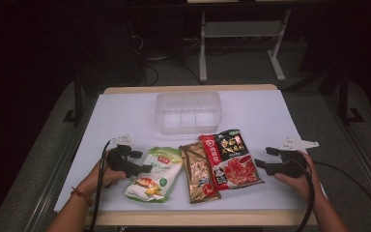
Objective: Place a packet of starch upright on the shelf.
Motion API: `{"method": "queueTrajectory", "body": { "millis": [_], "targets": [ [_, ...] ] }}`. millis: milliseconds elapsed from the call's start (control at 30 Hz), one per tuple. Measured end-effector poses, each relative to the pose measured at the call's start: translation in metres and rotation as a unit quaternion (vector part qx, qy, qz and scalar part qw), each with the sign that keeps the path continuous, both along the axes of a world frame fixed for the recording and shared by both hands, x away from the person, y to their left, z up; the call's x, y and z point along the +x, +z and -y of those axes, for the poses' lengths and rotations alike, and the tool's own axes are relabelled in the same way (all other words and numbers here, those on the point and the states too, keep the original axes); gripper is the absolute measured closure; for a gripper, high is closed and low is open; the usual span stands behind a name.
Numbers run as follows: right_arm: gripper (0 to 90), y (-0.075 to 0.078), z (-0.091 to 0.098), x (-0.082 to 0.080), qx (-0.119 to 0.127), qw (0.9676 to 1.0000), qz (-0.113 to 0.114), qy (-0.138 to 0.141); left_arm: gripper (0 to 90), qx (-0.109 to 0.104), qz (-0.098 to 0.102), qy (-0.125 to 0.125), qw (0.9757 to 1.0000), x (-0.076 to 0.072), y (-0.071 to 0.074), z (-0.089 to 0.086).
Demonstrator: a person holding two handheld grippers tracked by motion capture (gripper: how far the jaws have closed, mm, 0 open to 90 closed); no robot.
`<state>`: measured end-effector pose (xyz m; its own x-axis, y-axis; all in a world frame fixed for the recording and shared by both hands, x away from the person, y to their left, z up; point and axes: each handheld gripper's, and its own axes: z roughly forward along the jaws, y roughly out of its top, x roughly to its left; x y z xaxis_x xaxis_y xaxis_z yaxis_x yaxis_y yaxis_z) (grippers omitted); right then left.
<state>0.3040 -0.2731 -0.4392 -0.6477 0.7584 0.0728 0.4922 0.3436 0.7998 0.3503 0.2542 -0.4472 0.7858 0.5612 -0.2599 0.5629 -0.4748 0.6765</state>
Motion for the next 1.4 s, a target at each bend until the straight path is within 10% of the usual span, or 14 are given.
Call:
{"method": "queueTrajectory", "body": {
  "millis": [433, 500, 900, 1400],
  "targets": [
    [31.0, -0.003, 0.0, -0.001, 0.006, 0.9998, -0.013, 0.01, 15.4, 0.02, -0.008, -0.045, 0.9988, 0.006, 0.004, 0.024],
    [31.1, -0.004, 0.0, -0.002, 0.007, 0.9998, -0.015, 0.008, 36.5, -0.013, -0.026, -0.078, 0.9966, 0.005, 0.004, 0.025],
    [31.4, -0.005, 0.001, -0.003, 0.013, 0.9996, -0.022, 0.009, 70.1, 0.025, 0.019, -0.1, 0.9946, -0.005, 0.011, 0.043],
    [31.4, -0.006, 0.004, 0.003, 0.018, 0.9995, -0.024, 0.004, 87.8, -0.012, 0.068, -0.066, 0.9955, -0.023, 0.017, 0.023]
  ]
}}
